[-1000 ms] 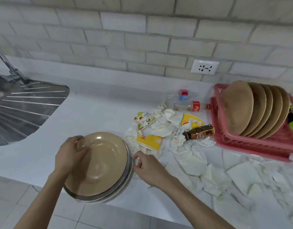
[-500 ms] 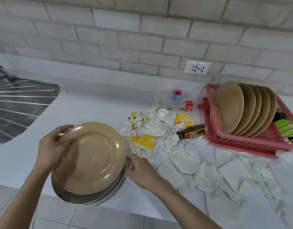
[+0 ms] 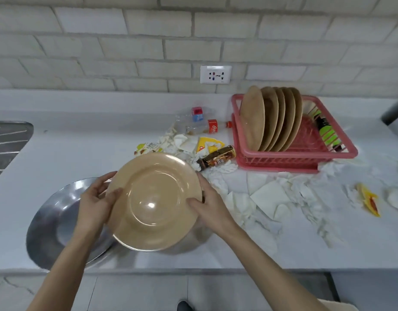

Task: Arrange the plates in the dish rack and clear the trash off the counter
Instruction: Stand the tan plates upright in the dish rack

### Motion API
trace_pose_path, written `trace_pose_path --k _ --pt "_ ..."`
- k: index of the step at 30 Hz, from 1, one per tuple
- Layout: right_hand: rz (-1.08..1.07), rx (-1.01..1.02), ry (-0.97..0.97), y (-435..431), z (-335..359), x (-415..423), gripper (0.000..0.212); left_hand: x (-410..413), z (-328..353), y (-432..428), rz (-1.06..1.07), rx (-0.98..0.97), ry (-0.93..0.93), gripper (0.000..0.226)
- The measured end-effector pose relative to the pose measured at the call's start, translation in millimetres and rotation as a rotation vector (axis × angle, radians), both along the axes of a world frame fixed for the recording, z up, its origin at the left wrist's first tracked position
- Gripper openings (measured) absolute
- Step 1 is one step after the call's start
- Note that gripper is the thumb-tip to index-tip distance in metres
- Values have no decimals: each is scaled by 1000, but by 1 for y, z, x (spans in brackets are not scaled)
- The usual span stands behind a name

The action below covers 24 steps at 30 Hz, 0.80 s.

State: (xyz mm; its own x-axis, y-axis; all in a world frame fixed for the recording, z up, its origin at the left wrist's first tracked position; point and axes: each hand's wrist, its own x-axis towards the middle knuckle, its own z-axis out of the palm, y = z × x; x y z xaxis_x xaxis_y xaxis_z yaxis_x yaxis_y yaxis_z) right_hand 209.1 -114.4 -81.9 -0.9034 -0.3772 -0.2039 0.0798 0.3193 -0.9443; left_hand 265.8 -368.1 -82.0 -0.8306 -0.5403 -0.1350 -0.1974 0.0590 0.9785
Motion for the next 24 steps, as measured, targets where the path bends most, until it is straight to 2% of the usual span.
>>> trace_pose_path --k 6,14,24 --pt "-170 -44 -41 114 11 24 86 2 -17 122 -119 67 -58 49" --pt "-240 -134 -47 255 22 57 83 27 -32 275 -219 145 -148 44" --pt "-259 27 127 337 80 24 78 11 -26 362 -414 99 -200 51"
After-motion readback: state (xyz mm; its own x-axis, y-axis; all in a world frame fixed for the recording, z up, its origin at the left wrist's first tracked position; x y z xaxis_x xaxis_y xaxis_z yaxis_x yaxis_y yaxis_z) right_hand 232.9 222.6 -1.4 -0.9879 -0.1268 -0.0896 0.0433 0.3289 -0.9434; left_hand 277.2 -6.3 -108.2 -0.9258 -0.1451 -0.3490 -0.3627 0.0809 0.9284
